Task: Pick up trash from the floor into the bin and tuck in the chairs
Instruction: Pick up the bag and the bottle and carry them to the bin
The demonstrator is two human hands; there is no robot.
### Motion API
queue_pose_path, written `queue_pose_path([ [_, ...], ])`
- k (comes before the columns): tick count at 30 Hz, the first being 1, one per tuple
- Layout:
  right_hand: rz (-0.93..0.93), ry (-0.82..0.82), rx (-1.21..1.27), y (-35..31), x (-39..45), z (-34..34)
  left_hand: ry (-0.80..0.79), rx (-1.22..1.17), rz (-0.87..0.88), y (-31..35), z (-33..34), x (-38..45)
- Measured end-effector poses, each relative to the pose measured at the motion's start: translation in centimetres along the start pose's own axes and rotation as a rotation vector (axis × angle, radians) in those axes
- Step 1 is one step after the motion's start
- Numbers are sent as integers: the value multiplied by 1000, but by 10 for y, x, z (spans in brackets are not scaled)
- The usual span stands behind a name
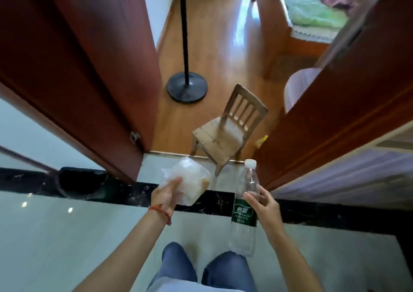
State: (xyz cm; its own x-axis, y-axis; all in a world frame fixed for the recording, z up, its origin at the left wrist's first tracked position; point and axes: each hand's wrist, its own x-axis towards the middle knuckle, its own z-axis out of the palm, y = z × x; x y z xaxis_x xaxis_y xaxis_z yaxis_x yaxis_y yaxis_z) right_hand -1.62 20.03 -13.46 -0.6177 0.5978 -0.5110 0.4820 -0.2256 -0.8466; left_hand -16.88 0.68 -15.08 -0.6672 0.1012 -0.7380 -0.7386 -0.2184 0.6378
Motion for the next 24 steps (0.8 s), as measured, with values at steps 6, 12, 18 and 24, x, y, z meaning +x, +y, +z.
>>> queue_pose_path([
  [6, -6, -252, -113, -20, 24, 71, 185, -209, 60, 20, -65, 10],
  [12, 11, -548, -241, -42, 44, 139, 472, -440, 93, 18, -123, -4],
  [18, 33, -804, -417, -52, 50, 203, 658, -690, 130, -1, -172, -28],
  [24, -50, -988, -577, -43, 23, 268, 790, -817, 142, -26, -215, -51],
])
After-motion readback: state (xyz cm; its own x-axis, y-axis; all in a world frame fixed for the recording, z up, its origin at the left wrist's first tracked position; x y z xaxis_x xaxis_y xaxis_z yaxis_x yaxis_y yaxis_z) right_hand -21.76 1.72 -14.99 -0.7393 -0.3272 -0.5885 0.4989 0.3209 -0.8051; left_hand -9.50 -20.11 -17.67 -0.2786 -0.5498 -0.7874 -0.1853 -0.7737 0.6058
